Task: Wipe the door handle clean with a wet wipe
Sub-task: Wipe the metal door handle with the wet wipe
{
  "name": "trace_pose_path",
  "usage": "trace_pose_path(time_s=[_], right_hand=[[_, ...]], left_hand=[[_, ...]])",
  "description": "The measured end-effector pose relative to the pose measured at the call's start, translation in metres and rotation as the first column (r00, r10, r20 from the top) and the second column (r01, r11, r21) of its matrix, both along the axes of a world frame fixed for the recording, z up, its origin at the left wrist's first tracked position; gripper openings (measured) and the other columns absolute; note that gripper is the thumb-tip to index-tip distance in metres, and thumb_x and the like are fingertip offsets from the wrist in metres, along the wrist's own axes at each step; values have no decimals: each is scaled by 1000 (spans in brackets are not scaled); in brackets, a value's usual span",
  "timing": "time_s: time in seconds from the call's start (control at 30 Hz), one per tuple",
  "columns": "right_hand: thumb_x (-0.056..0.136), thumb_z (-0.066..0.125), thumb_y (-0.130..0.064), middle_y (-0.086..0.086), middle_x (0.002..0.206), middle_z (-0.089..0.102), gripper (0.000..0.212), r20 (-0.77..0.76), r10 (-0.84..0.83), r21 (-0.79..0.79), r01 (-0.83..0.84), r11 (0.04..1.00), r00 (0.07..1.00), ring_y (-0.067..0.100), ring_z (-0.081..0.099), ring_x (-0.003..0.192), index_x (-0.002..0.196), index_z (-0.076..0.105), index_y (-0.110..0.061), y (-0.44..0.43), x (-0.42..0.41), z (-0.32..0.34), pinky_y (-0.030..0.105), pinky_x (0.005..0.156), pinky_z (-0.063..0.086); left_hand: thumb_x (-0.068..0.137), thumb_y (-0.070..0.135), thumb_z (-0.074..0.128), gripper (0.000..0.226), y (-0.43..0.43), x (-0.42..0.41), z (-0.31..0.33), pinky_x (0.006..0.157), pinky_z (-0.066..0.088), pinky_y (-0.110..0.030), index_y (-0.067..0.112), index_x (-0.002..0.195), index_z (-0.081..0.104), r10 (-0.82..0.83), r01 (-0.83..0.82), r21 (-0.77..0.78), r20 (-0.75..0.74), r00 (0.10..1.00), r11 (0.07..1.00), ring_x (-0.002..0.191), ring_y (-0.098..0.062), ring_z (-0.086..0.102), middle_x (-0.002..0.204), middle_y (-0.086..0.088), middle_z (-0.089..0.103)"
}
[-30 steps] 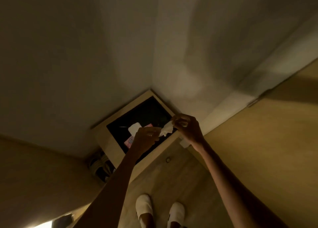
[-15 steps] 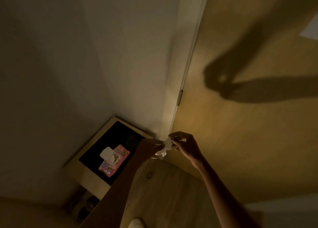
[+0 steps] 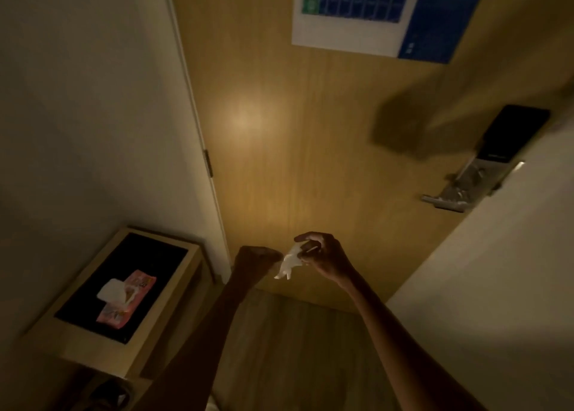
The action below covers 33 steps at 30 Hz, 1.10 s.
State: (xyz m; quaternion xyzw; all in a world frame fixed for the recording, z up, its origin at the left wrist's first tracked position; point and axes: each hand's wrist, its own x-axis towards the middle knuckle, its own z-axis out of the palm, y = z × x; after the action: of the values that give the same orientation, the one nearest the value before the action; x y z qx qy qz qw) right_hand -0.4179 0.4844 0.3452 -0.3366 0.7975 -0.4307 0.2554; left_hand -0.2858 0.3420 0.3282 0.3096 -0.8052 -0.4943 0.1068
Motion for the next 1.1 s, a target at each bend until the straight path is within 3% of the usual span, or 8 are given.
trace_pose_path(time_s=[0.1,0.27,0.43,0.57,0.7,0.87,0.97,1.1], right_hand=[[83,69,-6,-1,97,71,31,-63,-6,18,7,1000,998,4,68,83,111,65,-16,40,-18,8,17,65,56],[82,66,-2,-1,101,69,33,-62,-29,5,30,1000,998,8,68,88,111,65,-18,87,-42,22,25,72,59],[84,65,-1,-6,99,68,33,-83,-140,-42,136,990,987,6,67,90,111,64,-20,122,-57,28,22,75,58],[84,66,-2,-6,98,68,30,-66,-205,-52,202,978,977,4,67,87,110,65,-17,141,-68,28,17,70,56],[84,68,-3,-4,101,69,23,-51,-233,-73,230,971,971,2,67,85,103,68,-15,154,-84,29,16,70,55],[85,70,-13,2,95,71,24,116,-311,-109,323,940,943,10,70,82,108,66,-16,162,-99,30,25,72,59],[82,75,-26,4,96,72,36,268,-307,-128,350,928,913,8,71,80,115,61,-17,168,-100,34,18,66,55],[80,77,-19,2,96,71,41,302,-307,-139,361,922,902,4,70,80,117,61,-14,166,-108,38,16,66,52]], left_hand=[[80,14,73,12,35,-20,-1,72,48,-14,8,89,77,-80,81,-73,17,997,994,76,-6,67,92,-5,75],[85,6,66,27,82,-55,14,78,47,-7,6,112,69,-299,299,-9,17,954,954,94,-9,65,113,-4,69],[79,24,75,32,110,-80,20,74,52,-19,13,108,71,-269,265,115,20,963,957,80,-5,69,101,-5,74],[77,28,77,32,132,-99,24,67,47,-10,15,105,70,-293,286,120,44,955,951,80,3,66,90,8,70],[79,25,76,34,141,-116,28,80,58,-27,8,107,70,-260,255,136,24,965,957,84,-11,70,96,-3,72],[80,17,74,30,140,-139,29,69,60,-26,3,106,69,-222,226,225,-44,974,948,78,-17,73,92,-8,73],[81,16,73,27,136,-152,31,70,61,-30,4,105,69,-238,253,237,-91,967,938,78,-18,73,94,-11,74],[81,11,72,22,133,-166,34,69,61,-31,3,101,70,-278,304,217,-144,950,928,78,-17,73,92,-10,73]])
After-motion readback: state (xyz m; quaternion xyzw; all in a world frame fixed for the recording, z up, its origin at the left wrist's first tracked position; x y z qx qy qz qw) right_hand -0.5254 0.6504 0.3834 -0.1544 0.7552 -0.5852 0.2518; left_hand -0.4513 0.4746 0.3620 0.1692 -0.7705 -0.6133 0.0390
